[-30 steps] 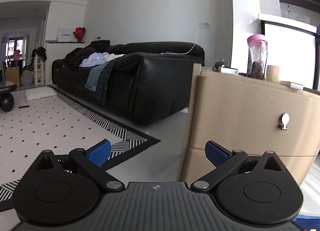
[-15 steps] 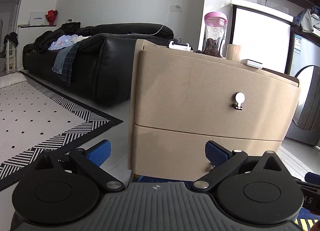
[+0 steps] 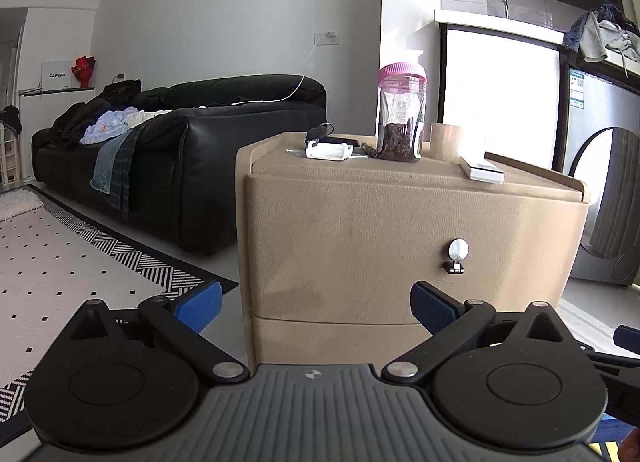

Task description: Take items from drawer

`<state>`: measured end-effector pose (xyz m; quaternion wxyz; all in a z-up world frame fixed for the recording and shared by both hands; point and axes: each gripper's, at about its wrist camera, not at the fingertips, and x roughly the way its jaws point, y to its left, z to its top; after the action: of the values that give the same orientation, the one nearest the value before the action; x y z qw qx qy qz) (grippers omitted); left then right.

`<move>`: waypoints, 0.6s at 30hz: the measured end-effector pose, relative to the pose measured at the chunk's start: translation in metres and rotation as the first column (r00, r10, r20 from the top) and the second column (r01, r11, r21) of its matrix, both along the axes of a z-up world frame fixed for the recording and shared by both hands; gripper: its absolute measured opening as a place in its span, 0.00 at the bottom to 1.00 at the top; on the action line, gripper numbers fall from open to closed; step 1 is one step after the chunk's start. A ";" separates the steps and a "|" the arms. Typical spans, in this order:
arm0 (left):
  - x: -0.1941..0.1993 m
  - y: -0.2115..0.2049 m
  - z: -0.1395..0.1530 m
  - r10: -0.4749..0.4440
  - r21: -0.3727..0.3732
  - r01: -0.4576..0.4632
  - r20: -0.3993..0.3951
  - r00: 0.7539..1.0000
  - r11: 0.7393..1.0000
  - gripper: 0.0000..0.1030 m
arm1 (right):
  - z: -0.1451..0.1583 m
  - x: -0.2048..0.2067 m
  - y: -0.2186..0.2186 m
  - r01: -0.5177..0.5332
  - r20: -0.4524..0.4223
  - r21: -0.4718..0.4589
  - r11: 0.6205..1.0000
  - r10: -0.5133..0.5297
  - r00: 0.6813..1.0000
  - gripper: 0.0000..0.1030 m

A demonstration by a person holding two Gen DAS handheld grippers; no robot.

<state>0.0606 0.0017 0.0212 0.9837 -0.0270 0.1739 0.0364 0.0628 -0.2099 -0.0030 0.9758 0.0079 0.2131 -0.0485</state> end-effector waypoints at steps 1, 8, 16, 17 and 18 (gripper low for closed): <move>-0.001 -0.001 0.003 -0.004 -0.006 0.004 0.010 1.000 1.000 1.00 | 0.003 0.000 0.001 -0.003 0.005 0.001 1.000 0.003 1.000 0.80; 0.004 -0.008 -0.001 -0.021 0.013 0.021 -0.007 1.000 1.000 1.00 | 0.004 0.002 0.002 -0.017 0.013 0.002 1.000 0.017 1.000 0.81; 0.006 -0.008 -0.006 -0.011 0.014 0.011 -0.027 1.000 1.000 1.00 | 0.002 0.004 -0.002 -0.030 0.018 -0.002 1.000 0.030 0.999 0.81; 0.007 -0.008 -0.007 -0.008 0.010 0.008 -0.029 1.000 1.000 1.00 | 0.002 0.004 -0.001 -0.032 0.018 -0.005 0.999 0.032 0.999 0.81; 0.007 -0.008 -0.007 -0.005 0.006 0.005 -0.031 1.000 1.000 1.00 | 0.001 0.005 -0.001 -0.035 0.016 -0.009 0.999 0.035 0.999 0.81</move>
<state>0.0674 -0.0059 0.0140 0.9811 -0.0228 0.1891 0.0349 0.0680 -0.2104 -0.0017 0.9782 0.0001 0.2051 -0.0325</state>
